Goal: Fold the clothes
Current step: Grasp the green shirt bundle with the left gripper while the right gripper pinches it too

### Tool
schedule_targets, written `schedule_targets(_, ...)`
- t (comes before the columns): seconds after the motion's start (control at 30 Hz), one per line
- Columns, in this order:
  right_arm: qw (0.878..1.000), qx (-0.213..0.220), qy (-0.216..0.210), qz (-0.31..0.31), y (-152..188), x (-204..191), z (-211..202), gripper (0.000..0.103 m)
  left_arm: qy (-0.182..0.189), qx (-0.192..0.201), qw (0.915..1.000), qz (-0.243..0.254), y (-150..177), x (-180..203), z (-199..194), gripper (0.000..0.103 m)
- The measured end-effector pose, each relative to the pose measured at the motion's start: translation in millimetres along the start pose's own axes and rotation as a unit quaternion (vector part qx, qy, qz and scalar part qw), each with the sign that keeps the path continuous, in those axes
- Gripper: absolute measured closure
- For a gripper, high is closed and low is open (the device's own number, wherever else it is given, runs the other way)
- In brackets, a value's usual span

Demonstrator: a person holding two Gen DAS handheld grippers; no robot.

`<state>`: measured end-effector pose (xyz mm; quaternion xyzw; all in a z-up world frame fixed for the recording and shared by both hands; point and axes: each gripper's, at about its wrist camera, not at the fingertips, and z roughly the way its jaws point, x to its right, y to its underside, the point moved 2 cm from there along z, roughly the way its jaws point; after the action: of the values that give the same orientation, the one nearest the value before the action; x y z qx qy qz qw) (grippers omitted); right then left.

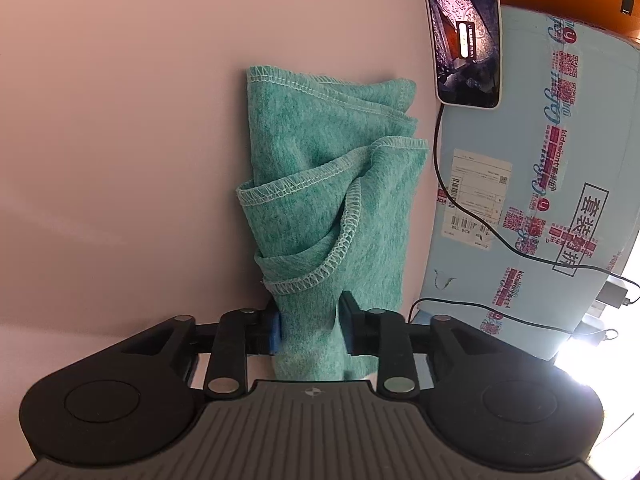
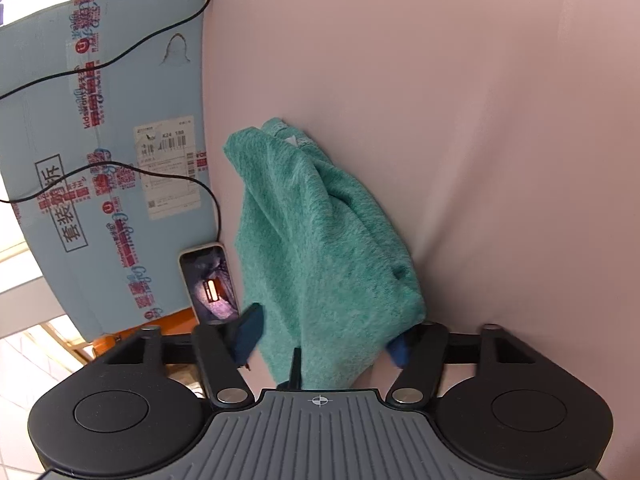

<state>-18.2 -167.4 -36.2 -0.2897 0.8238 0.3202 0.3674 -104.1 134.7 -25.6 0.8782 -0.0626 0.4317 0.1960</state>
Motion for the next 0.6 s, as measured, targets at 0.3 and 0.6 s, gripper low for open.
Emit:
schedule_targets(0.3,0.997,-0.017,-0.029,0.064,-0.2,2.7,-11.1,0.088,0.019,0.005,0.9998,-0.005,4.7,2.5,3.0,0.054)
schedule_targets(0.6,0.993,-0.008,-0.051,0.105,-8.0,11.9,-42.3,0.090,0.015,0.011,0.9998,0.001,2.3,6.0,11.7,0.084)
